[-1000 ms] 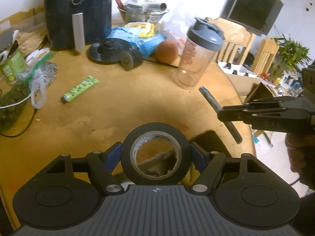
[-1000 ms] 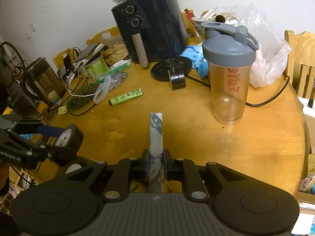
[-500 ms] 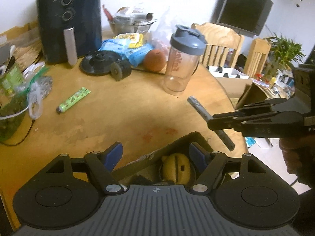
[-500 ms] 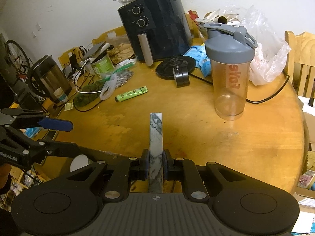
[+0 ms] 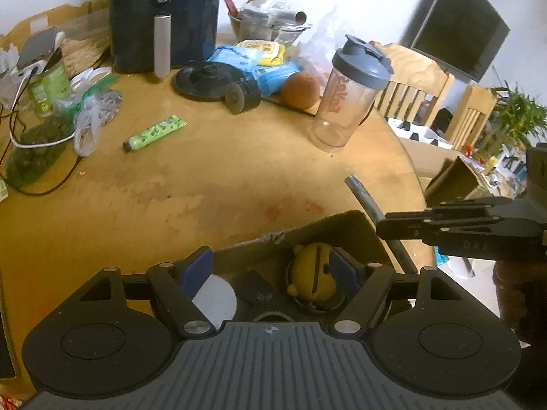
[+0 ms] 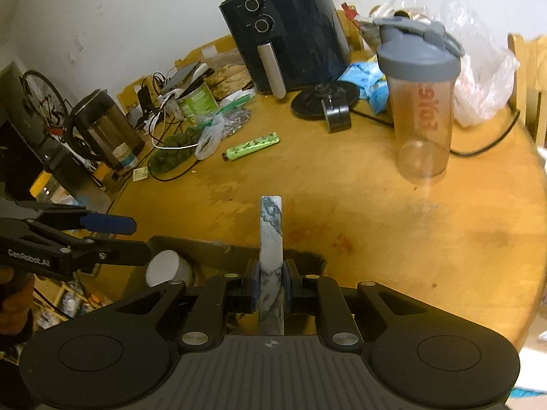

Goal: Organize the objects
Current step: 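Release the stick into the box with the right gripper while the left releases the tape roll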

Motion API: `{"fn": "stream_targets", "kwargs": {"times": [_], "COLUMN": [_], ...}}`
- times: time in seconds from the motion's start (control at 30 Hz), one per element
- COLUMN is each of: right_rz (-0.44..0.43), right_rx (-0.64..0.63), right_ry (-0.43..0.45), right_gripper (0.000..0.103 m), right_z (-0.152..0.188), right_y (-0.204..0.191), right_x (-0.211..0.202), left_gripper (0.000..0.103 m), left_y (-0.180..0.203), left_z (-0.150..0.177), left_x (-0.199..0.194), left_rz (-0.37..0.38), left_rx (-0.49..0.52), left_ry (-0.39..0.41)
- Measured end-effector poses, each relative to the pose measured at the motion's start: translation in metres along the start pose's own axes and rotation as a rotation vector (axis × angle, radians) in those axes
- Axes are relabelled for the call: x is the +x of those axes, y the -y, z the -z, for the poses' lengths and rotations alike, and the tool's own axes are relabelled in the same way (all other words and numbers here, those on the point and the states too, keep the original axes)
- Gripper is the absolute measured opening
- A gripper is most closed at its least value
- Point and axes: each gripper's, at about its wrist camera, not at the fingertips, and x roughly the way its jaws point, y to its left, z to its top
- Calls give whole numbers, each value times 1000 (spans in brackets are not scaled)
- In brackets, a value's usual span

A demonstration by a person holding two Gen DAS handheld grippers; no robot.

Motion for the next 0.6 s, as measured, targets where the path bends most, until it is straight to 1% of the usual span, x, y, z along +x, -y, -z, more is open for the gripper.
{"fn": "stream_targets", "kwargs": {"times": [0.13, 0.23, 0.33, 0.37, 0.4, 0.43, 0.47, 0.5, 0.53, 0.57, 0.6], "right_rz": [-14, -28, -25, -27, -16, -10, -11, -13, -12, -10, -8], "right_rx": [60, 131, 195, 196, 186, 175, 163, 156, 149, 140, 130], "right_ry": [-5, -11, -26, -26, -23, -20, -12, -5, 0, 4, 6], "right_gripper": [17, 17, 23, 42, 53, 71, 82, 86, 94, 99, 100], "right_z": [7, 14, 21, 22, 23, 22, 22, 22, 21, 20, 18], "right_y": [0, 4, 8, 8, 7, 6, 5, 4, 4, 3, 2], "right_x": [0, 0, 3, 3, 2, 2, 1, -1, -1, -1, -1], "left_gripper": [74, 74, 74, 74, 74, 74, 74, 74, 74, 74, 74], "left_y": [-1, 0, 0, 0, 0, 0, 0, 0, 0, -1, -1], "left_z": [4, 6, 7, 8, 8, 8, 8, 9, 9, 9, 9], "left_x": [-1, -1, -1, -1, -1, -1, -1, -1, -1, -1, -1], "left_rz": [-7, -10, -13, -14, -16, -18, -19, -21, -22, -23, -25], "left_rx": [-14, -21, -23, -24, -25, -26, -26, -27, -28, -29, -30], "left_ry": [-2, -4, -7, -7, -6, -7, -8, -8, -8, -8, -8]}}
